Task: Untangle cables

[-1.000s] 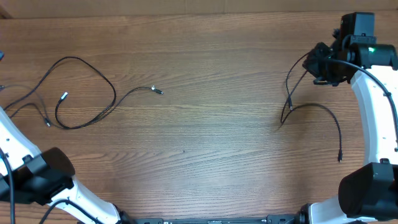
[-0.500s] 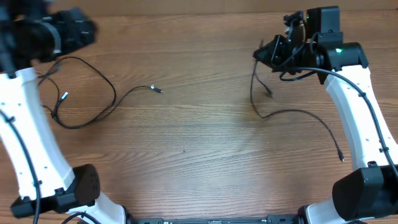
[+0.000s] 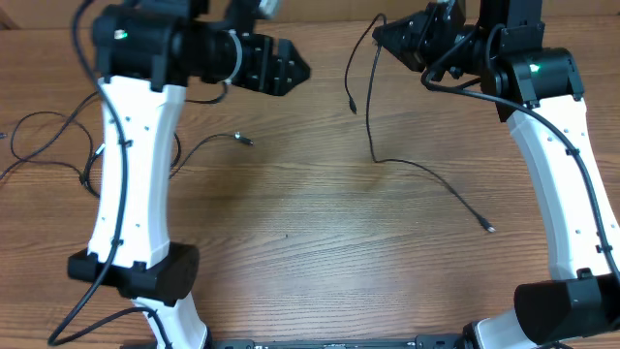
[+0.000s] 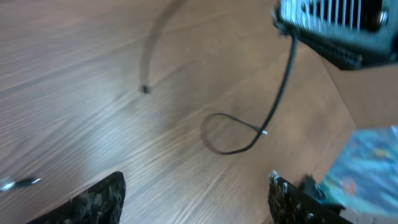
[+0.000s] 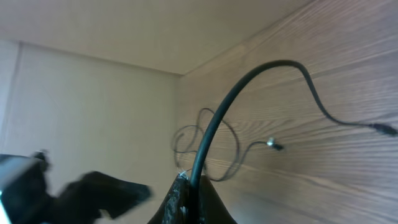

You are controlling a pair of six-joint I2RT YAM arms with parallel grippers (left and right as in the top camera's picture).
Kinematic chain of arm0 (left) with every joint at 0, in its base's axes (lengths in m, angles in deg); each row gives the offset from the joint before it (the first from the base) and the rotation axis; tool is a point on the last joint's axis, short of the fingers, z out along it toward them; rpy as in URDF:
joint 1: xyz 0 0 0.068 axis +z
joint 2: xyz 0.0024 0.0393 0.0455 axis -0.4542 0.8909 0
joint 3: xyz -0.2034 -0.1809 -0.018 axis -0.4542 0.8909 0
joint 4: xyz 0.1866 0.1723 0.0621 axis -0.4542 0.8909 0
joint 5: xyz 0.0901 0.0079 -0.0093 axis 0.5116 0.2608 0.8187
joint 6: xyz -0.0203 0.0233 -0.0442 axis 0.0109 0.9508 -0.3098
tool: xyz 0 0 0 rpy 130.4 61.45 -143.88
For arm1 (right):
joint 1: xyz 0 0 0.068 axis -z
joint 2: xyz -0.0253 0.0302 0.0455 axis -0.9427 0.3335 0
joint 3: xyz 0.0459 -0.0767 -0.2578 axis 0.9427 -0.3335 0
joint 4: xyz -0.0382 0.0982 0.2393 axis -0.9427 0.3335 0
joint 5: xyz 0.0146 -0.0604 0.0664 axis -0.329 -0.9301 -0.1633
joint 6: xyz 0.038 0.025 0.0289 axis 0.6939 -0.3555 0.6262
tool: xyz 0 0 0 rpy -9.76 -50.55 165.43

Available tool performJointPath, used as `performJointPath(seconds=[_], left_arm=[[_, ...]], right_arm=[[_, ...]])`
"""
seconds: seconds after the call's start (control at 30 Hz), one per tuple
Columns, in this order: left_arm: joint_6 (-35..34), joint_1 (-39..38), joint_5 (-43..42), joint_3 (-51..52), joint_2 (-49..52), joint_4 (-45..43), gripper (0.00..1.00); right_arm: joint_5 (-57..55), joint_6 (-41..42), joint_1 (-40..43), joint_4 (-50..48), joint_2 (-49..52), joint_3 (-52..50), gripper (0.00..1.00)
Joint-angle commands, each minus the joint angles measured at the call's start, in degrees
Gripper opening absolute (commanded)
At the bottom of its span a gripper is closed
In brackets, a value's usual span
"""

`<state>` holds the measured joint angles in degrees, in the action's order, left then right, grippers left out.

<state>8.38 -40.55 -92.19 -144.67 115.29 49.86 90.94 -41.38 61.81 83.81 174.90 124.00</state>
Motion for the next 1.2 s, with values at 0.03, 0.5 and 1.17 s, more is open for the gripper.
performJointPath(seconds=[0.03,0.5,1.17], left_arm=[[5.5,-4.1,-5.1,-0.2,3.5,-2.0,0.71],[2.7,-8.9,-10.2,-0.2,11.9,-12.2,0.57],[18.9,-2.0,-29.9,-0.3,12.7,-4.6,0.62]], right_arm=[[1.6,9.2,0.0,-3.6,-0.2,1.3,0.04],[2.4,9.5,0.0,-3.8,-0.2,1.2,0.04],[-7.1,9.6,2.4,-1.7,-0.1,1.2,0.04]])
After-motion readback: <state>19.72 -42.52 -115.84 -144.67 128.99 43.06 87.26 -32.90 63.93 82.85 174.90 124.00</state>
